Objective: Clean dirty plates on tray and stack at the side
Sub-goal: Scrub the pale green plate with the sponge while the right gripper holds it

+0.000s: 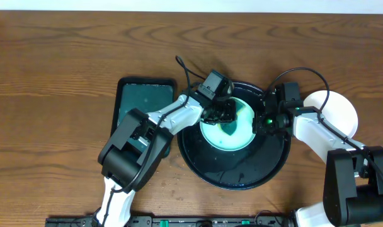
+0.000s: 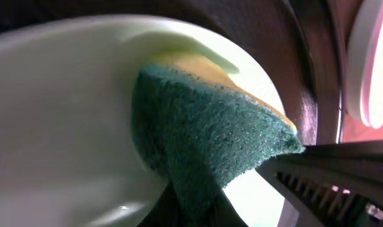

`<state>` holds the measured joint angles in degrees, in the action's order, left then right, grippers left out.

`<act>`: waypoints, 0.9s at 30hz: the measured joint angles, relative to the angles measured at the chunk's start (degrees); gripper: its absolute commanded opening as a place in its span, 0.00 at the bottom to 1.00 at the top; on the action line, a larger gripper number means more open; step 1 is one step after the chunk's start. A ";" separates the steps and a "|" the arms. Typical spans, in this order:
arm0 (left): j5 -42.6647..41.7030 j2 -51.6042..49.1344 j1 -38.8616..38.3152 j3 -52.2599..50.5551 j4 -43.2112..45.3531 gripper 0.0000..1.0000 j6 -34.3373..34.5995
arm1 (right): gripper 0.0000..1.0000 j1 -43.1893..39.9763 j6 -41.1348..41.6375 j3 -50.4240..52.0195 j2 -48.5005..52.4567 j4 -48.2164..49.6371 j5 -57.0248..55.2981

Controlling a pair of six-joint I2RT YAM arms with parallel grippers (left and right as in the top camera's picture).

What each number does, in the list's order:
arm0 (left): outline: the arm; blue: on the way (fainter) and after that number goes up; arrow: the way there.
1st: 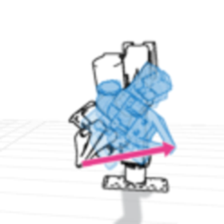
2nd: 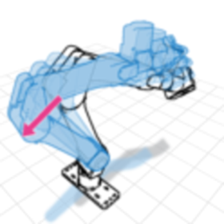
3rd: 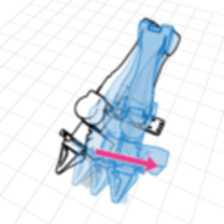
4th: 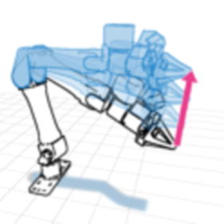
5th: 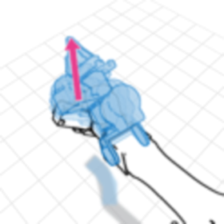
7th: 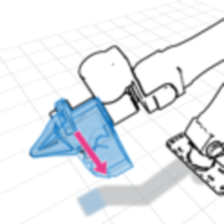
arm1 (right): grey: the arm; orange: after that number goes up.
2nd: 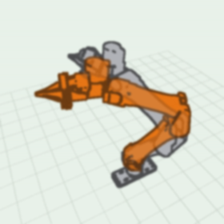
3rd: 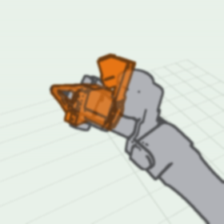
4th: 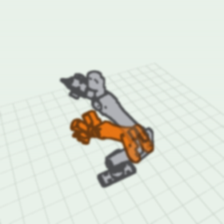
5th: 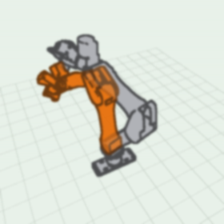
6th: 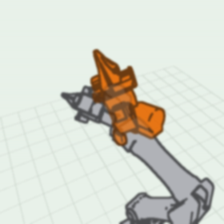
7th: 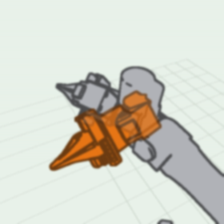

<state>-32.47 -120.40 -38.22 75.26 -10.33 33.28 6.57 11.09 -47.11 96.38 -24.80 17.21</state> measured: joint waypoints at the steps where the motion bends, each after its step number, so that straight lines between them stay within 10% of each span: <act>1: -0.17 -0.04 -0.35 0.00 0.11 0.08 -0.02 | 0.01 0.00 0.00 0.00 0.00 0.00 0.00; 13: 3.85 0.00 -3.54 2.97 -9.29 0.07 -0.44 | 0.01 0.00 0.00 0.00 0.00 -0.09 0.24; 27: 30.05 2.67 -7.02 6.97 -32.04 0.07 4.07 | 0.01 0.37 -0.02 0.02 0.02 -0.68 1.44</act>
<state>-2.42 -117.73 -45.23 82.24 -42.37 37.34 6.94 11.07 -47.09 96.40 -25.47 18.65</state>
